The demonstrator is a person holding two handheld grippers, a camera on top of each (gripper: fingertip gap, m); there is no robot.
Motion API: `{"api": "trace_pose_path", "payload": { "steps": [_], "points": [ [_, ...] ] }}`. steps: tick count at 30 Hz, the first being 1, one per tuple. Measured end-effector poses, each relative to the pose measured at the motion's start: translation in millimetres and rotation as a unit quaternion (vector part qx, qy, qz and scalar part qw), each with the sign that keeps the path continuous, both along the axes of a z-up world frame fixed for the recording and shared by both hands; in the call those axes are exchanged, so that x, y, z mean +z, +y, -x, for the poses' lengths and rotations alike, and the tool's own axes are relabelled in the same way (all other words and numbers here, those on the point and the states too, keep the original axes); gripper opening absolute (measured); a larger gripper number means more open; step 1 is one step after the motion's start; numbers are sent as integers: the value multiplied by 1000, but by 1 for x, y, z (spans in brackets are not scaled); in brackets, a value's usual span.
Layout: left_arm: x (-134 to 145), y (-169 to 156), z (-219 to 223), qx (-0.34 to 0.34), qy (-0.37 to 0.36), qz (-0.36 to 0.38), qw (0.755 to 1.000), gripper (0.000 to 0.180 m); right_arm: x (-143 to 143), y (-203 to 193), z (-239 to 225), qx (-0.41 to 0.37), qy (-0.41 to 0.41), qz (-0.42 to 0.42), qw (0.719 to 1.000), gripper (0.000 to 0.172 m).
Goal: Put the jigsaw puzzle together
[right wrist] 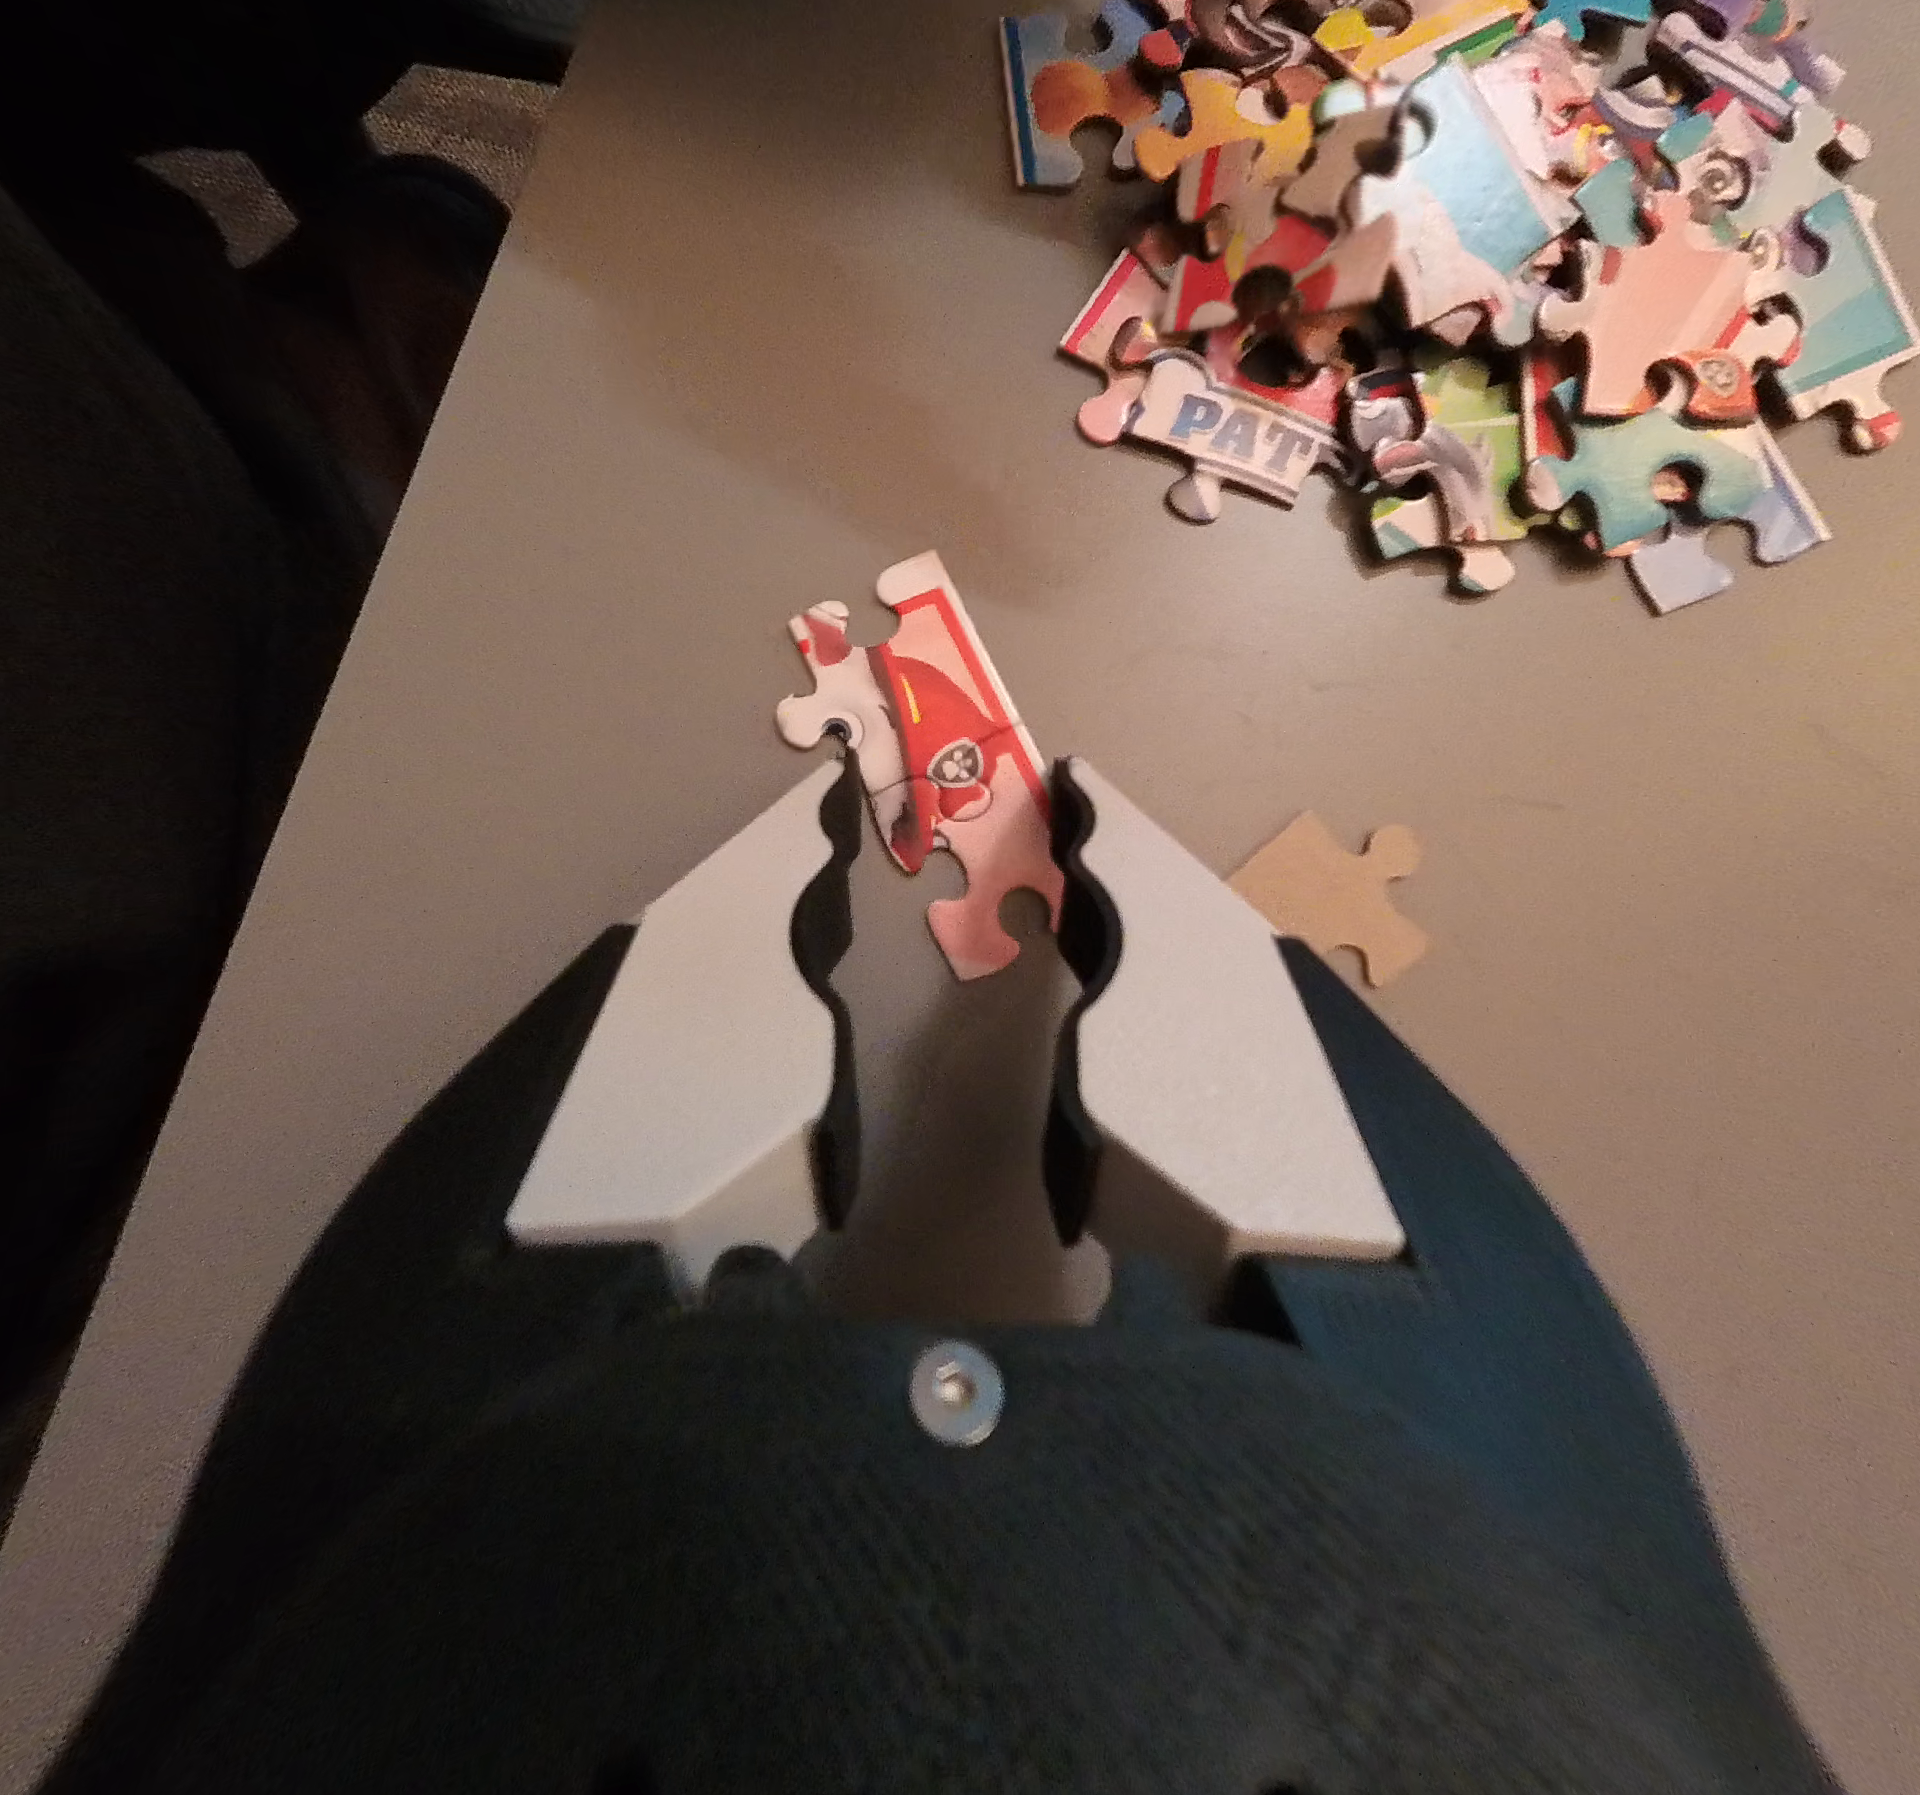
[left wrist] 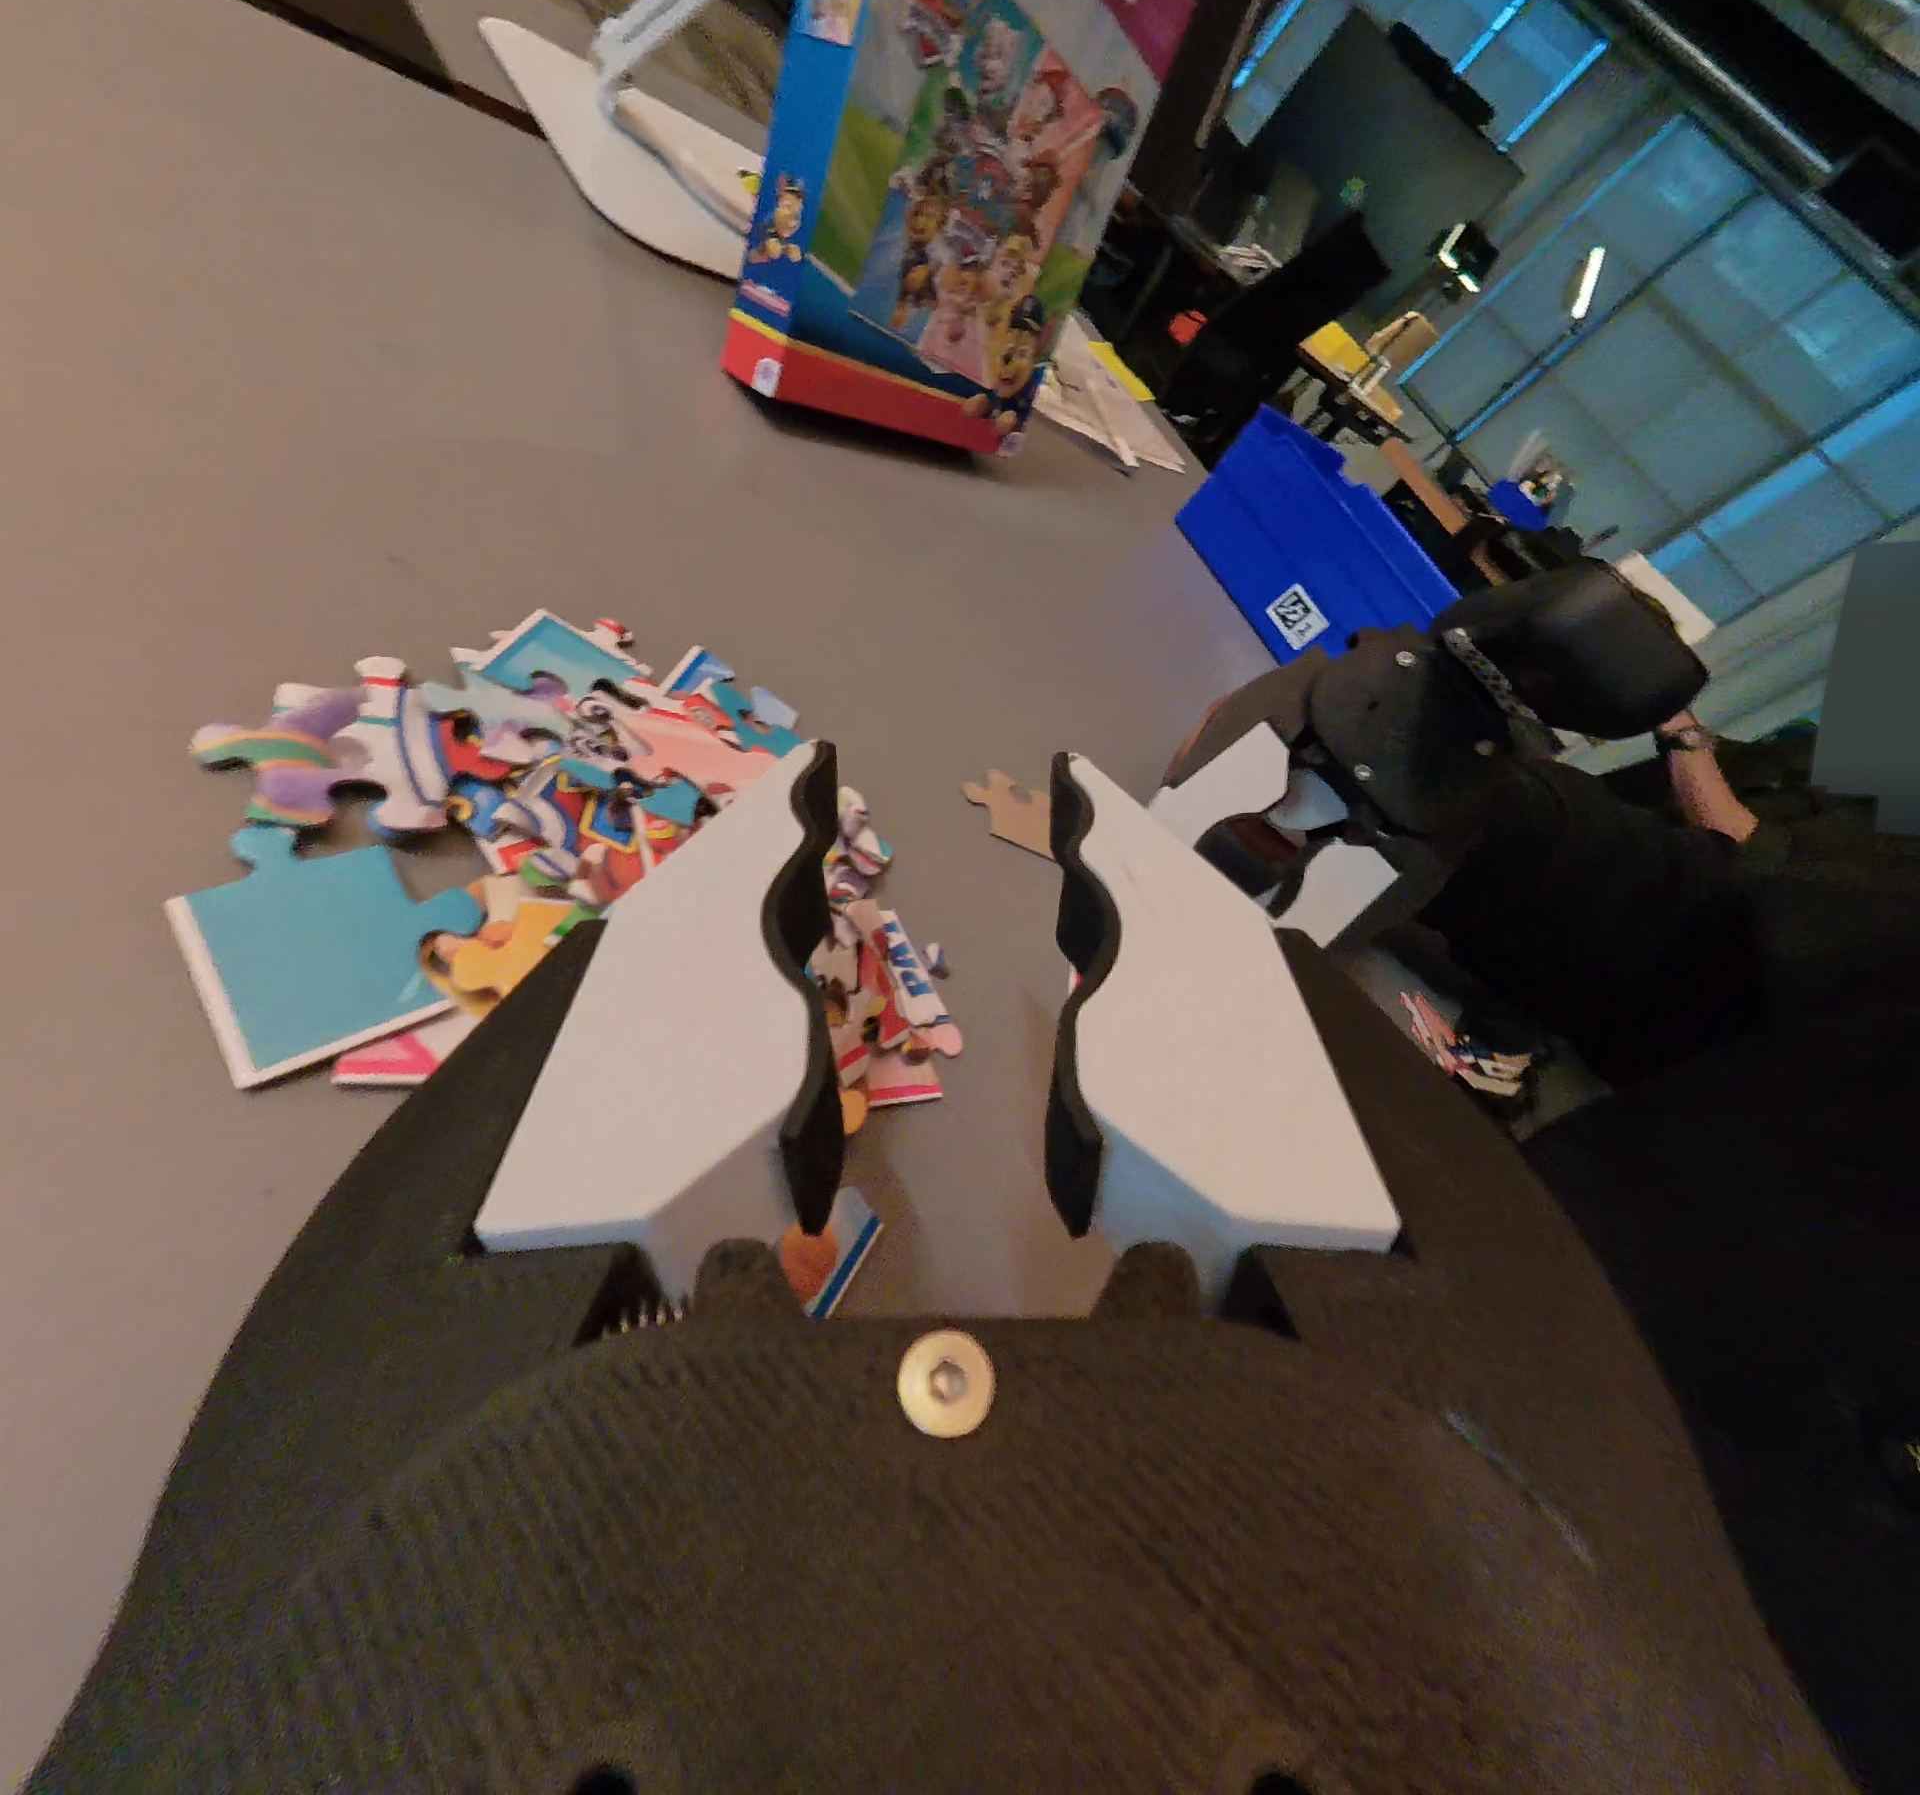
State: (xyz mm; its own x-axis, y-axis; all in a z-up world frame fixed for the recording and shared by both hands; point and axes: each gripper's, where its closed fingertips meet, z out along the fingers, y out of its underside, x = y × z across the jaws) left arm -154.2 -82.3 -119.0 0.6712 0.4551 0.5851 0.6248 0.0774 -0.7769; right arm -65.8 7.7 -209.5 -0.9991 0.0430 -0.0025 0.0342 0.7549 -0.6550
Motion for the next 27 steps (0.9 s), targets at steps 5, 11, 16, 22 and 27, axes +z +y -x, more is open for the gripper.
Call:
{"api": "trace_pose_path", "payload": {
  "steps": [5, 11, 16, 22, 27],
  "points": [
    [2, 21, -19, -61, -1, -14, 998, 39, 3, 4, -2, -3, 18, -12, 1000, 26],
    [-10, 48, -41, -130, -26, 1, 991, 42, 15, 13, 9, -34, 46, -2, 998, 16],
    [-12, 57, -46, -140, -19, 12, 990, 42, 17, 22, 46, -124, 68, 9, 990, 45],
    [-6, 56, -45, -136, -19, -2, 991, 41, 1, 22, 47, -143, 11, 16, 990, 32],
    [-5, 56, -44, -138, -26, -19, 990, 41, 2, 24, 43, -144, 28, -2, 989, 30]
  ]
}}
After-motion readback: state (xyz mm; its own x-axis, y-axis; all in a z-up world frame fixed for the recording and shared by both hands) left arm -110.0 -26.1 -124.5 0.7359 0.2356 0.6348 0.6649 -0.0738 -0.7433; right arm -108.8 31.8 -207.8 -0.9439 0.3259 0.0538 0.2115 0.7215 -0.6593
